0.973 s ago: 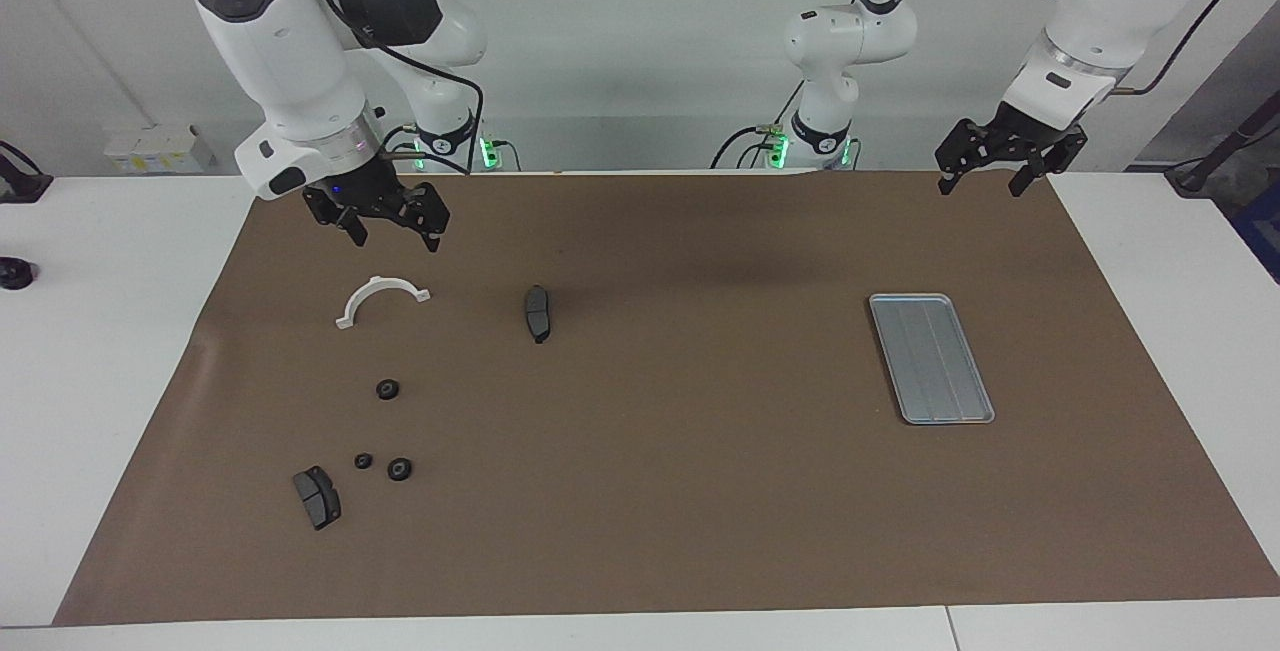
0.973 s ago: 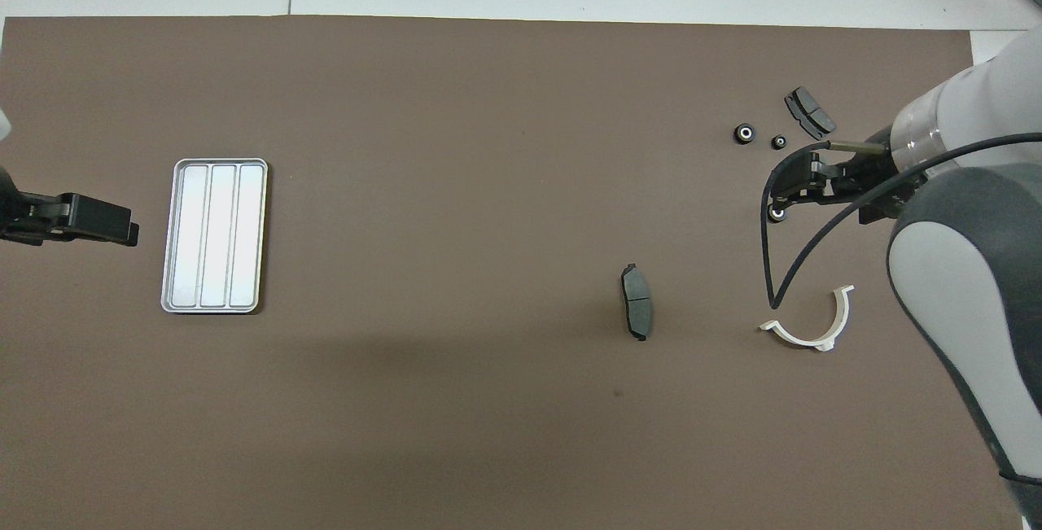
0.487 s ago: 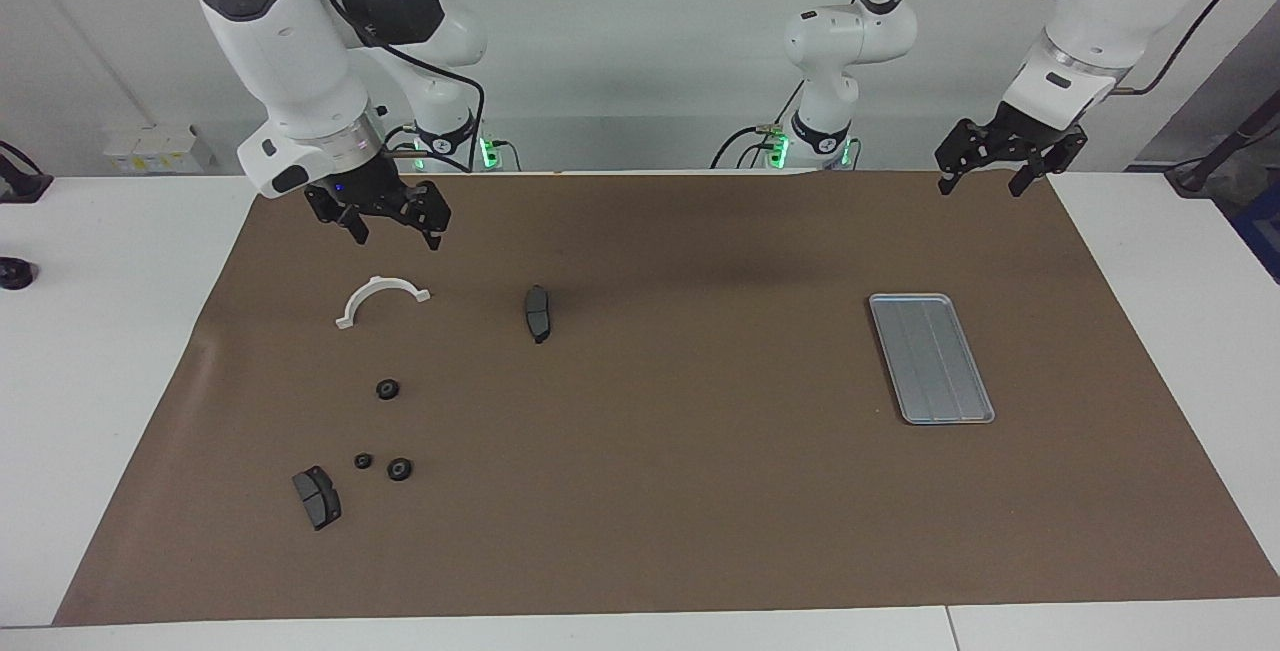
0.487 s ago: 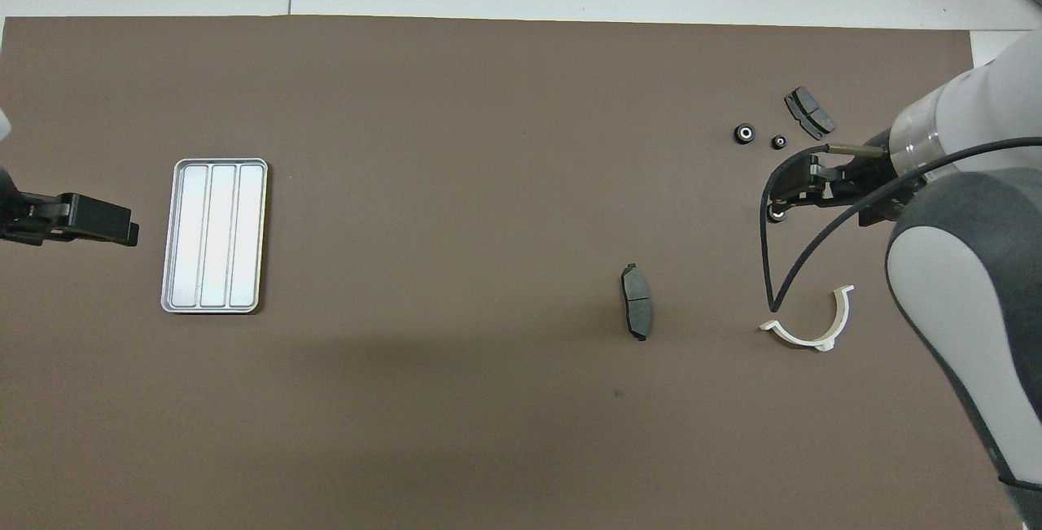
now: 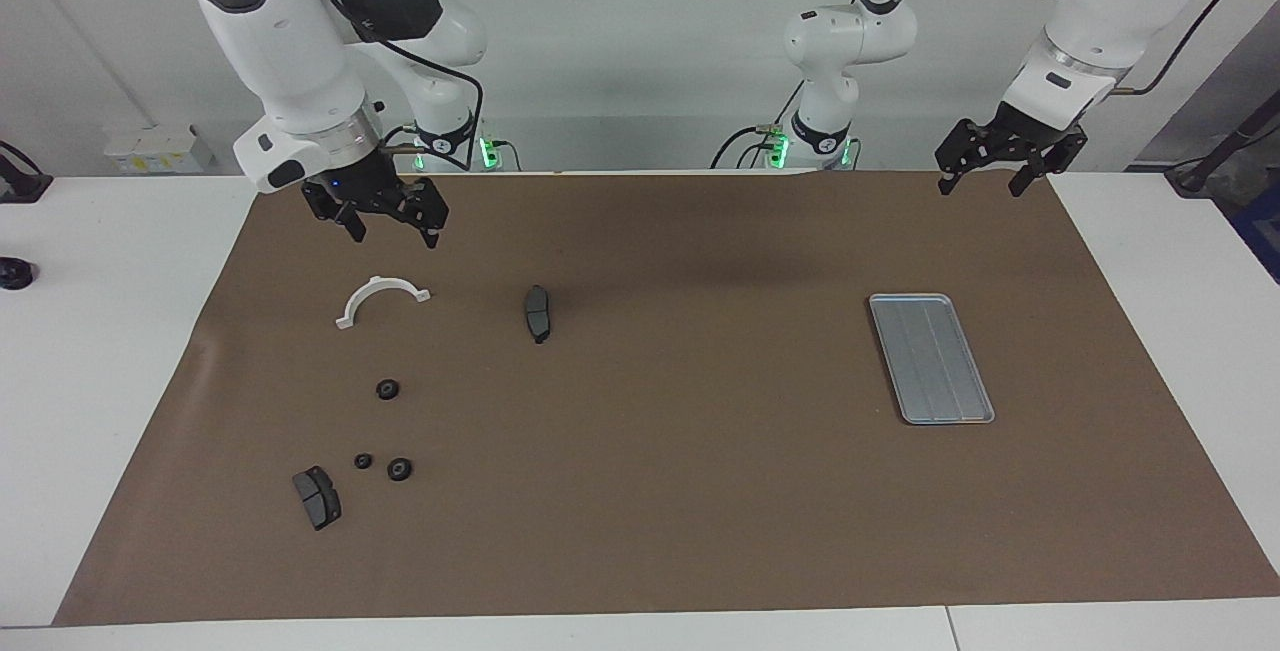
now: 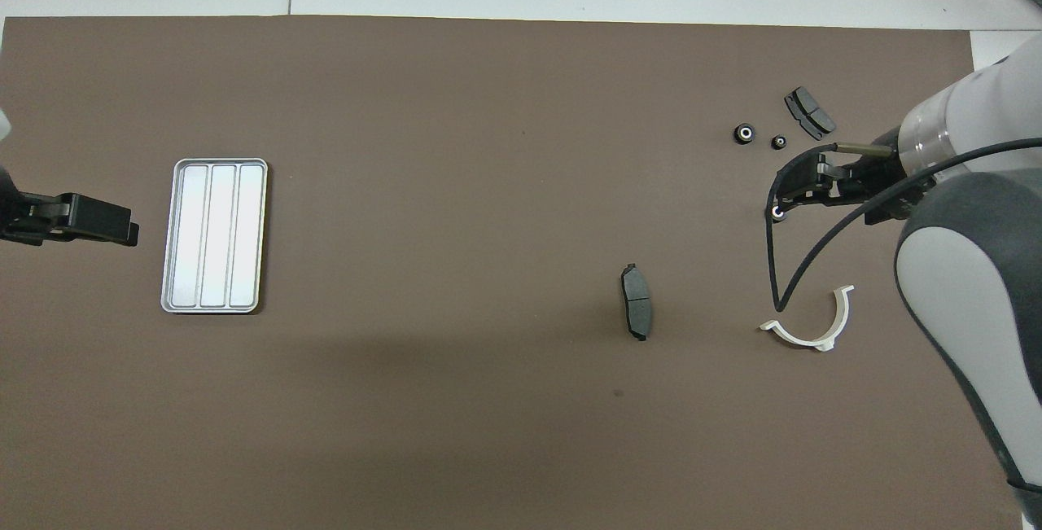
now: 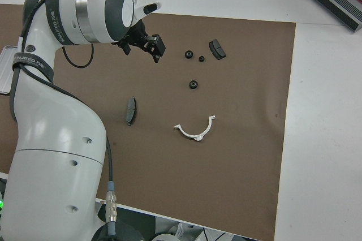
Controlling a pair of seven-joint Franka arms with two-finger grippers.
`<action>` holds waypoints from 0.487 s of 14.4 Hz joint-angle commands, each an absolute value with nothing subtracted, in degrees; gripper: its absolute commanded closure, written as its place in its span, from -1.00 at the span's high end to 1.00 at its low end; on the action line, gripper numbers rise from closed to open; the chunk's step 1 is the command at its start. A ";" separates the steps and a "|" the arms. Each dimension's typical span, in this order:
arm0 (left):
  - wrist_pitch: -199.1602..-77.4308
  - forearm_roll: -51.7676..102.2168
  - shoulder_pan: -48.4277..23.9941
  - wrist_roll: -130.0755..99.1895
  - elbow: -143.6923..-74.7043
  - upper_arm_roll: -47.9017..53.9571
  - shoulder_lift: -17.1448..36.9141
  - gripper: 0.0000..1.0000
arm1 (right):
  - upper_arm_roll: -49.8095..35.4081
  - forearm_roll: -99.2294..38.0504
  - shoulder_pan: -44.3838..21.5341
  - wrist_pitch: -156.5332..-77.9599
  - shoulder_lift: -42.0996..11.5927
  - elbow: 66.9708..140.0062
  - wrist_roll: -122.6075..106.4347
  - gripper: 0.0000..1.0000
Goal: Place bearing gear from tray to pile
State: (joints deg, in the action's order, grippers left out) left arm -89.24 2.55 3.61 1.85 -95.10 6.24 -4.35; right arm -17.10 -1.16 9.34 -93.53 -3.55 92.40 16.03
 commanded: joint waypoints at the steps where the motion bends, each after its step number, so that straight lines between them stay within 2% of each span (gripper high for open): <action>1: -88.86 3.25 3.78 2.55 -96.33 5.98 -5.62 1.00 | -14.69 -1.84 9.06 -94.83 -2.37 93.43 10.74 1.00; 4: -88.86 3.25 3.78 2.55 -96.33 5.98 -5.62 1.00 | -3.65 -1.85 0.73 -94.83 -2.20 92.90 7.05 1.00; 7: -88.77 3.25 3.78 2.55 -96.33 5.98 -5.62 1.00 | -0.70 -1.67 -0.79 -94.92 -2.11 92.81 4.31 1.00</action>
